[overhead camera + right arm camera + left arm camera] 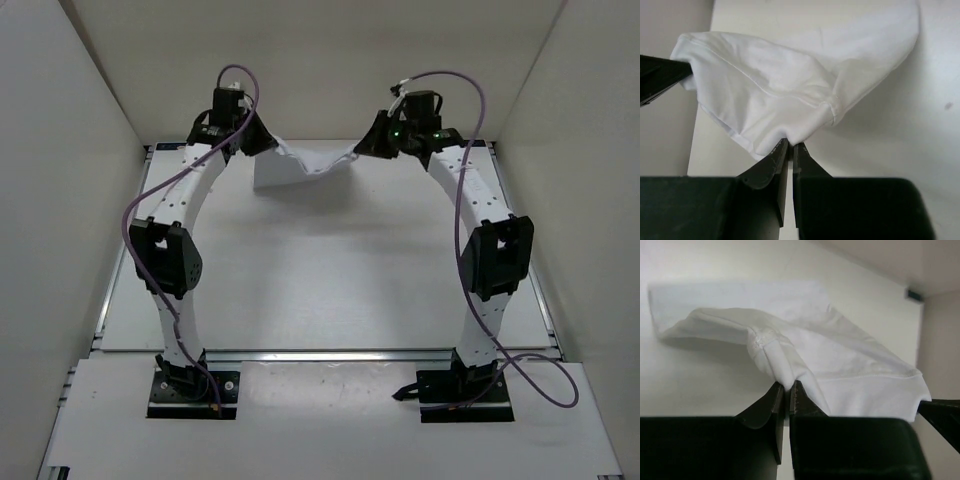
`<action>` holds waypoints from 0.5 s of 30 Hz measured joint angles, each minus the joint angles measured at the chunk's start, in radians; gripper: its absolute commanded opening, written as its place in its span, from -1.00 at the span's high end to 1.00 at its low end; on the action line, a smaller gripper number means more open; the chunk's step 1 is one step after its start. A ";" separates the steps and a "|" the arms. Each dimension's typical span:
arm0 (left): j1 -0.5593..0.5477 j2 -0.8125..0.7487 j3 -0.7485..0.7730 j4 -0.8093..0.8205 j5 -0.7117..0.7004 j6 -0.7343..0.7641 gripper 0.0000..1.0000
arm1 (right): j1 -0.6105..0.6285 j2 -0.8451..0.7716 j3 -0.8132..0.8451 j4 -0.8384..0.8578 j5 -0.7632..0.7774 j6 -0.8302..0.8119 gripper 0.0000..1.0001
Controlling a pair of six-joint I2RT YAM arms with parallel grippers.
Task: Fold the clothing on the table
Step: Flatten the skirt out
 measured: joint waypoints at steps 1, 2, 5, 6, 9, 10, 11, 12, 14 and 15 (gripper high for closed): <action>0.004 0.021 0.072 0.001 0.007 0.000 1.00 | -0.022 0.013 0.066 -0.004 0.000 -0.015 1.00; 0.008 0.027 0.121 0.002 0.013 0.000 1.00 | -0.039 0.013 0.100 -0.007 -0.002 -0.030 1.00; 0.019 -0.061 0.035 0.039 0.034 0.001 1.00 | -0.063 -0.049 0.035 0.006 -0.017 -0.058 1.00; 0.022 -0.112 -0.050 0.058 0.039 0.000 1.00 | -0.063 -0.084 -0.038 0.018 -0.024 -0.063 0.99; 0.027 -0.288 -0.414 0.137 0.060 -0.010 1.00 | -0.049 -0.195 -0.351 0.065 -0.047 -0.064 1.00; 0.027 -0.342 -0.546 0.171 0.068 -0.016 1.00 | -0.041 -0.221 -0.462 0.077 -0.055 -0.059 1.00; 0.025 -0.397 -0.690 0.195 0.076 -0.024 1.00 | -0.034 -0.248 -0.575 0.093 -0.059 -0.053 1.00; 0.019 -0.449 -0.836 0.213 0.084 -0.035 1.00 | -0.024 -0.276 -0.692 0.105 -0.064 -0.046 1.00; -0.010 -0.527 -1.059 0.208 0.100 -0.068 1.00 | 0.011 -0.349 -0.926 0.116 -0.071 -0.012 0.99; -0.034 -0.569 -1.156 0.193 0.105 -0.081 1.00 | 0.034 -0.401 -1.029 0.114 -0.073 0.005 1.00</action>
